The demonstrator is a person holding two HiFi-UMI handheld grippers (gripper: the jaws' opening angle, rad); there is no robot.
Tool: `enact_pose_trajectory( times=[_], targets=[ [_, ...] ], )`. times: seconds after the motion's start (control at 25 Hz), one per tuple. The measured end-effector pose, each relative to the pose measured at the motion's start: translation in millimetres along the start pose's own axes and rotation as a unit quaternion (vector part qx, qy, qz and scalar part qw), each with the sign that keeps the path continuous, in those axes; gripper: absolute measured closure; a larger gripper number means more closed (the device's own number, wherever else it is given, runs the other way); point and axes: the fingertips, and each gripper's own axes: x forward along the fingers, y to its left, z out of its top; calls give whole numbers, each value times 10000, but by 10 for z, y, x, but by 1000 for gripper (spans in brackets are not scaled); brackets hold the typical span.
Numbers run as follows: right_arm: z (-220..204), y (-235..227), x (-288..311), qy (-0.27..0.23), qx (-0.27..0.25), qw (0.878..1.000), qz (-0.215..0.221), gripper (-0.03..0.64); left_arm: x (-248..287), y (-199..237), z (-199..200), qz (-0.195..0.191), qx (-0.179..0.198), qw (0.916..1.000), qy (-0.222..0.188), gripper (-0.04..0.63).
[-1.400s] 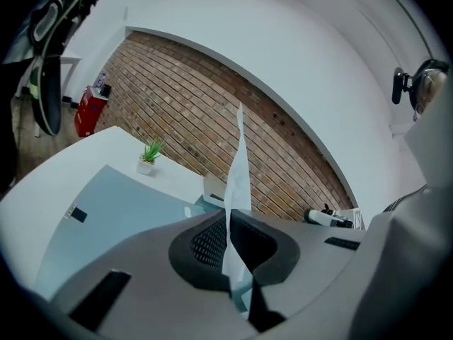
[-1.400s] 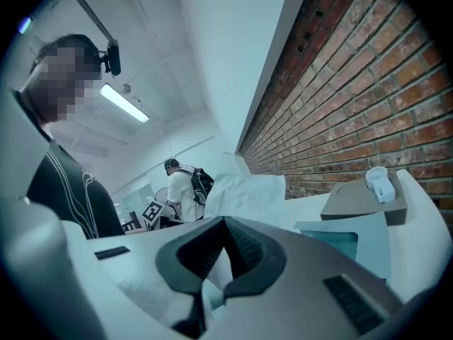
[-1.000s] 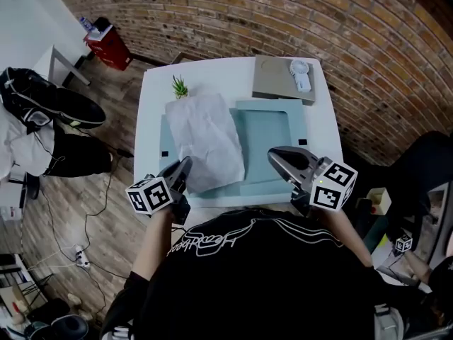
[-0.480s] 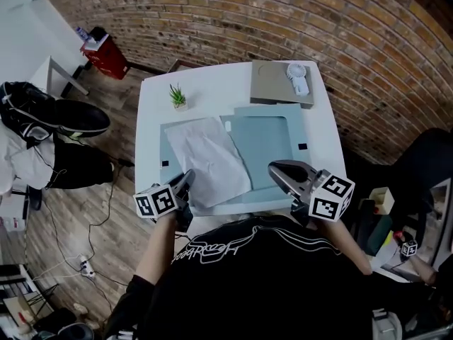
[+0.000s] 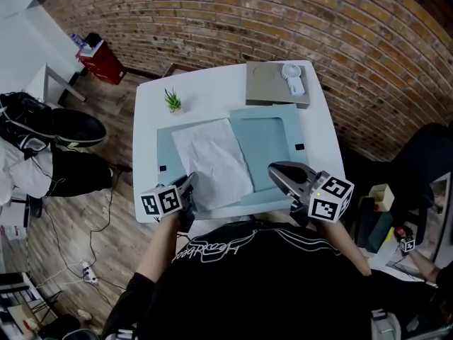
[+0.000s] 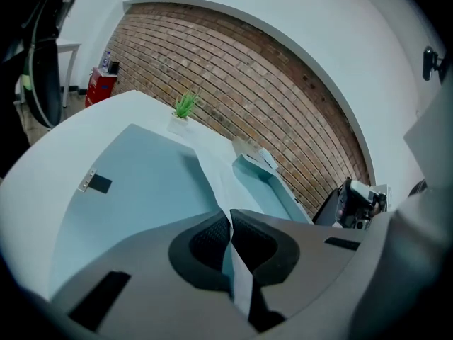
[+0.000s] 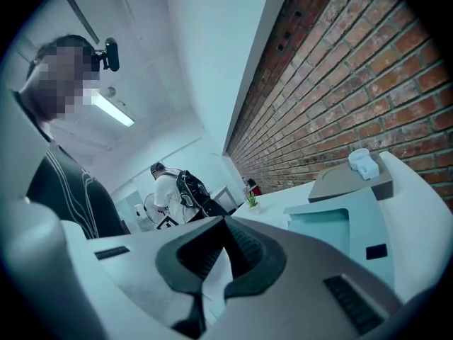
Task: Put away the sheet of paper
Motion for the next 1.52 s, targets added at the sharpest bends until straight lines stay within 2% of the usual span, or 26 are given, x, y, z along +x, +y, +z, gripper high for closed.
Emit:
enact_pose_trajectory(
  times=[0.24,0.6,1.08,1.28,1.52],
  targets=[
    [12,-48,-120,-30,37,9998,-173,612,167,-59,-36,-57,70,9998,165,565],
    [129,-134,-289,-92,-12,9998,-180,612,471,-344,-16,-249,133,9993,236,565],
    [198,-390,-717,-87,182,9997,-158,612,850,-798,-176,-147,-114,9989,424,563],
    [279,-511,-835,-145,216,9996,-108,612,1029,-976,-231,-112,5,9984,558,563],
    [359,-554,-926,-67,160,9998,32,612,1251,-1115,-340,-26,285,9939,1061,563]
  ],
)
